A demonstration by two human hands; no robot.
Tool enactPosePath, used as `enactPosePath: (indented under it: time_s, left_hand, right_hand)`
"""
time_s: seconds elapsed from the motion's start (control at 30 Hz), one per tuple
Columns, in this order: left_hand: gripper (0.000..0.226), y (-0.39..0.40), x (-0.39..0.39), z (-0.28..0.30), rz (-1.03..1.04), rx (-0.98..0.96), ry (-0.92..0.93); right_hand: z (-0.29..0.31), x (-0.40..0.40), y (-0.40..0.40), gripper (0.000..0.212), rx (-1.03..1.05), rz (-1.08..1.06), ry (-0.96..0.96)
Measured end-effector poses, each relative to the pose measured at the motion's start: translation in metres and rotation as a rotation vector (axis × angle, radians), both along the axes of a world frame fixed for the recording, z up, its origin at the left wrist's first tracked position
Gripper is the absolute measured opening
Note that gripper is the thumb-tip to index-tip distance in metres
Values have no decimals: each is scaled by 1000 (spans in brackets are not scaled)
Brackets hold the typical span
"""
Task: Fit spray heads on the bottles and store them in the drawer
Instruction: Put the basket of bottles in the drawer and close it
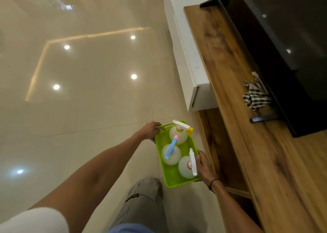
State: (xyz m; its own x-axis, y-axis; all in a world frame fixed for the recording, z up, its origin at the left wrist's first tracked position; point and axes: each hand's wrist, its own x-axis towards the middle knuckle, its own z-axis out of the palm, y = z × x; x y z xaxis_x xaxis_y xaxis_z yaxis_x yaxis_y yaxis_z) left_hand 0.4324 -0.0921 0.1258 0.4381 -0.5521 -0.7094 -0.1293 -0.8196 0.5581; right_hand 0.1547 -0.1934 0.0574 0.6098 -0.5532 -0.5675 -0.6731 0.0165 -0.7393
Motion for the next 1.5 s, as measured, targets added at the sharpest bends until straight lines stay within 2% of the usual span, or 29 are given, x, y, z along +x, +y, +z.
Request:
enactPosePath:
  time_s: [0.17,0.53,0.67,1.03,1.3,1.5]
  left_hand:
    - [35,-18,22,-33,71,-18,2]
    - [29,-25,57,-101,199,-16,33]
    - [25,-24,67,-137,200,6,30]
    - [34,-21,72,-231,218,17,17]
    - [34,-20,73,-254,136,59,-51]
    - [36,-26,75,-254,102,75,-71]
  right_hand:
    - [-21,23,-17,39,-8,-32,-1]
    - [-92,77,-63,40,-20,4,50]
    - [-127,89,-65,38,-8,13,51]
    - [-208,102,-68,39,29,9,86]
    - [-232,96,-59,42,81,9,142]
    - [-229,99,-62,41,97,-19,145]
